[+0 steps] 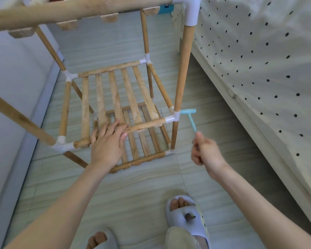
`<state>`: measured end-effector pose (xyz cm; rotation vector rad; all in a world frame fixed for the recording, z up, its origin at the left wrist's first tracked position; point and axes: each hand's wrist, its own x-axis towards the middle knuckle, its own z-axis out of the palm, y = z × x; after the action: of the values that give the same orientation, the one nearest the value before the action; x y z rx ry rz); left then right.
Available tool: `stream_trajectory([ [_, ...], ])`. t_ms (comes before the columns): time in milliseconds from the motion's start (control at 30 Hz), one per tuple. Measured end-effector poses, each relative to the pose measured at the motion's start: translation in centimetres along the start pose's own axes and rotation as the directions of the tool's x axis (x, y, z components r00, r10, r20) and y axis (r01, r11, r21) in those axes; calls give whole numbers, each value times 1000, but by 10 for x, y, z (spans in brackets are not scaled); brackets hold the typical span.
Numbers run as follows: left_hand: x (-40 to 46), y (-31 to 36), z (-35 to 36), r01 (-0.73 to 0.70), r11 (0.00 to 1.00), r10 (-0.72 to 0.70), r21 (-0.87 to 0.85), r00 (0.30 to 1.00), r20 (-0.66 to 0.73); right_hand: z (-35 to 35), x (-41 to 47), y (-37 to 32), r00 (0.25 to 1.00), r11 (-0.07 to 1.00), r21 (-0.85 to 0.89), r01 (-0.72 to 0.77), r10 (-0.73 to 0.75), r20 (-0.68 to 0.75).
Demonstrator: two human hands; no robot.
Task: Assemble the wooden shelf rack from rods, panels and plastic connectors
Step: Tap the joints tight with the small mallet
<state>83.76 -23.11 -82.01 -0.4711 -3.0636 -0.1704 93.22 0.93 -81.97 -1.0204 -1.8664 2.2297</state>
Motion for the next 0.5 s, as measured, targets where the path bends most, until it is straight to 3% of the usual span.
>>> stream_trajectory([
  [100,-3,3,-4,-11,999,11,44,1000,-6,-5,2,-5,958,965,263,18,59,-281],
  [200,-8,11,-10,-65,994,72,90,995,-72,6,0,4,970,983,177,-44,85,-229],
  [267,-6,17,-14,-83,975,90,206,996,-26,13,3,8,961,987,161,-15,59,-270],
  [400,7,42,-16,-124,903,111,411,992,55,23,13,1,840,930,306,202,-3,-543],
  [500,11,56,-12,-178,887,168,426,984,62,28,20,2,735,856,342,389,-65,-675],
])
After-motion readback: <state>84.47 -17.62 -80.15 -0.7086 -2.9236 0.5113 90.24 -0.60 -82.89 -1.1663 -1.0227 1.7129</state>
